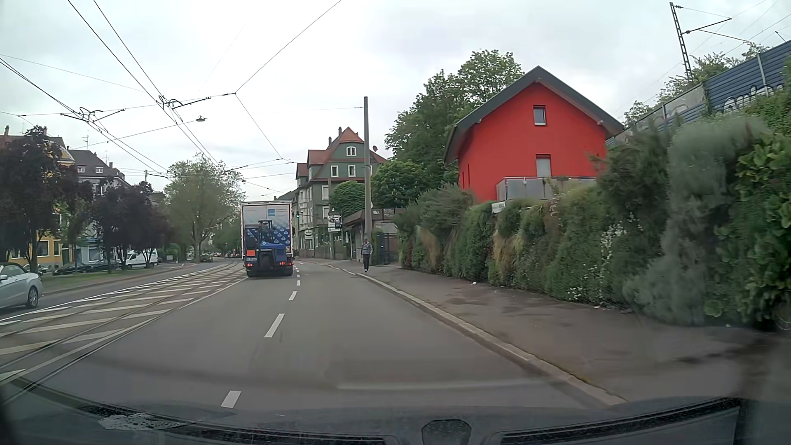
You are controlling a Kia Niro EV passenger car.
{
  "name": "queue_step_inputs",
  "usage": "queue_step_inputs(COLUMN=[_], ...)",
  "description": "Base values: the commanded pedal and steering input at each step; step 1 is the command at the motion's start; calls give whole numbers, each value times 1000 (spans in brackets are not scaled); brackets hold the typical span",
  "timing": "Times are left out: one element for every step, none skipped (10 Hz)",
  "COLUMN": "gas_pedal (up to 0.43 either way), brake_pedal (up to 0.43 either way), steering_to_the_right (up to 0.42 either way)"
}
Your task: Follow the waypoints while adhering to traffic rules and regulations
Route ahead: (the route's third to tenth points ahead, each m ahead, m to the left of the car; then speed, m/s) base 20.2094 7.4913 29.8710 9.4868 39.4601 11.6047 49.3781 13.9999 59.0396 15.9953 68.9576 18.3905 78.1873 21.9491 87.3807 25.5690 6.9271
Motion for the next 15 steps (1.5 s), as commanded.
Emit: queue_step_inputs(gas_pedal=[157,157,157,157,157,157,157,157,157,157,157,157,157,157,157], brake_pedal=[0,0,0,0,0,0,0,0,0,0,0,0,0,0,0], steering_to_the_right=[-91,-90,-89,-86,-79,-71,-65,-61,-60,-59,-59,-57,-55,-48,-39])
